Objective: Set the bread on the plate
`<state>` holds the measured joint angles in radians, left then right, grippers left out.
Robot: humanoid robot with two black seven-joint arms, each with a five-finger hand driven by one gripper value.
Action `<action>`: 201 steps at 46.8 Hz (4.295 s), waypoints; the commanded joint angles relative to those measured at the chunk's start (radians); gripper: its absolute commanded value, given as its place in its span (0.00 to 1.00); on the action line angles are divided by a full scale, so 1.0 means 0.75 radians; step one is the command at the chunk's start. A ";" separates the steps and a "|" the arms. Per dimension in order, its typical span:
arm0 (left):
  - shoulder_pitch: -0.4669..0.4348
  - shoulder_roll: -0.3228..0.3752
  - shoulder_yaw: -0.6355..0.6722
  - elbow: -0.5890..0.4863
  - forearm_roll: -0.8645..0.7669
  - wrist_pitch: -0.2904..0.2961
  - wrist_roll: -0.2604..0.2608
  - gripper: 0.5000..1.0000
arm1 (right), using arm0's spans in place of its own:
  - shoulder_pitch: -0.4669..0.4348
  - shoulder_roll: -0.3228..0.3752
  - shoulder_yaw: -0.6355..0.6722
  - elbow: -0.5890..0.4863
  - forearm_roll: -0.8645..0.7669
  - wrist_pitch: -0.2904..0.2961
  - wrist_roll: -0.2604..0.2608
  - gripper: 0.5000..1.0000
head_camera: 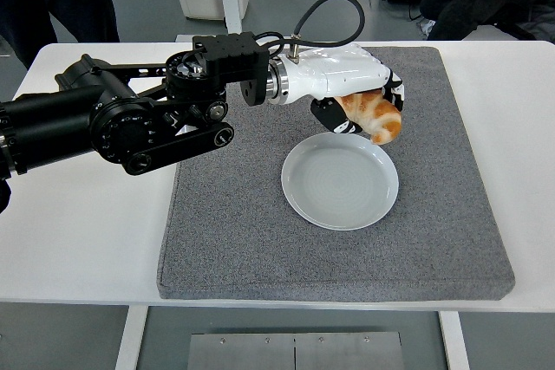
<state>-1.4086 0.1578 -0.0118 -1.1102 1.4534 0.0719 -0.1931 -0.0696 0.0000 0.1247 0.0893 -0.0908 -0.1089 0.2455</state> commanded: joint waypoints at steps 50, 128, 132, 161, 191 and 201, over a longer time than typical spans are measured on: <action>0.111 -0.167 0.263 0.153 0.040 0.045 0.000 0.00 | 0.001 0.000 -0.001 0.000 -0.002 0.000 0.000 1.00; -0.118 0.017 0.212 -0.044 -0.322 -0.059 -0.023 0.97 | 0.001 0.000 -0.001 0.000 0.000 0.000 0.000 1.00; -0.136 0.045 0.163 -0.044 -0.400 -0.063 -0.023 0.97 | 0.001 0.000 -0.001 0.002 -0.002 0.000 0.000 1.00; -0.151 0.205 0.020 -0.025 -0.895 -0.104 0.010 0.97 | 0.001 0.000 -0.001 0.000 0.000 0.000 0.000 1.00; 0.197 0.197 -0.473 0.320 -1.424 -0.118 -0.008 0.97 | 0.003 0.000 -0.001 -0.003 0.000 0.000 0.000 1.00; 0.295 0.031 -0.680 0.519 -1.543 -0.169 -0.002 0.97 | 0.003 0.000 -0.001 -0.003 0.000 0.000 0.000 1.00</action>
<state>-1.2023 0.2129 -0.4889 -0.7487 0.3121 -0.0463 -0.1969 -0.0677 0.0000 0.1242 0.0874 -0.0912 -0.1090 0.2455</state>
